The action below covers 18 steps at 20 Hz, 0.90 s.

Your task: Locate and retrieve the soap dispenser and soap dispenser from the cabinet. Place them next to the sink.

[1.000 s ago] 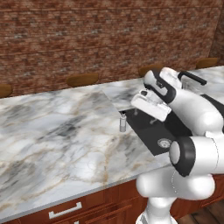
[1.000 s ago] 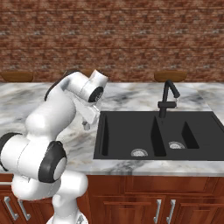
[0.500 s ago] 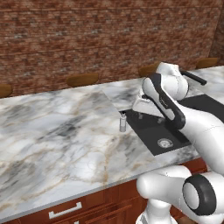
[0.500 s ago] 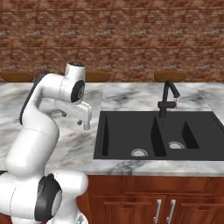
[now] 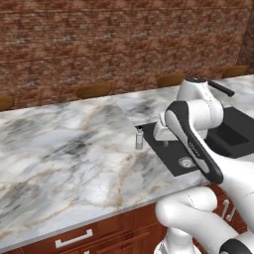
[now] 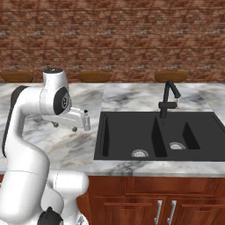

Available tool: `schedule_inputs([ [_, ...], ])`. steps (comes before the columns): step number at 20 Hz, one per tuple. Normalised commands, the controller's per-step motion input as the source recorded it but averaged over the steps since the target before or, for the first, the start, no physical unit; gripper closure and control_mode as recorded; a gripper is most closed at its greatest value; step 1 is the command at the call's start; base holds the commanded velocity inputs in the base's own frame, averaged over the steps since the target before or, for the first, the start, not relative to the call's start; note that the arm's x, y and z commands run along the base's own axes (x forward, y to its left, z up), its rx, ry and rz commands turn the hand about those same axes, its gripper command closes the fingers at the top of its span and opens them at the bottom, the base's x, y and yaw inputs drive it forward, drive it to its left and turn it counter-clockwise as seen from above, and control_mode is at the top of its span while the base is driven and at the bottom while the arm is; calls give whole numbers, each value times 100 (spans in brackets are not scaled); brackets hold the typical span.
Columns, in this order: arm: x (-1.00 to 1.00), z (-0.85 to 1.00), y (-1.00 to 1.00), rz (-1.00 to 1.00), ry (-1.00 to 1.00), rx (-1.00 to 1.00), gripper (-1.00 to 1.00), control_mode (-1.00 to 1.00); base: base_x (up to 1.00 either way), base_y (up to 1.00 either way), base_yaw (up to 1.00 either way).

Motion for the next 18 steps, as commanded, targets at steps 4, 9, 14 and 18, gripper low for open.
schedule_inputs([
  [4,-14,0,-1,0,-2,0,-100,-100,0,0,0],
  [9,-1,0,0,0,0,0,-100,-100,0,0,0],
  [14,0,0,0,0,0,0,-100,-100,0,0,0],
  [18,0,0,0,0,0,0,-100,-100,0,0,0],
])
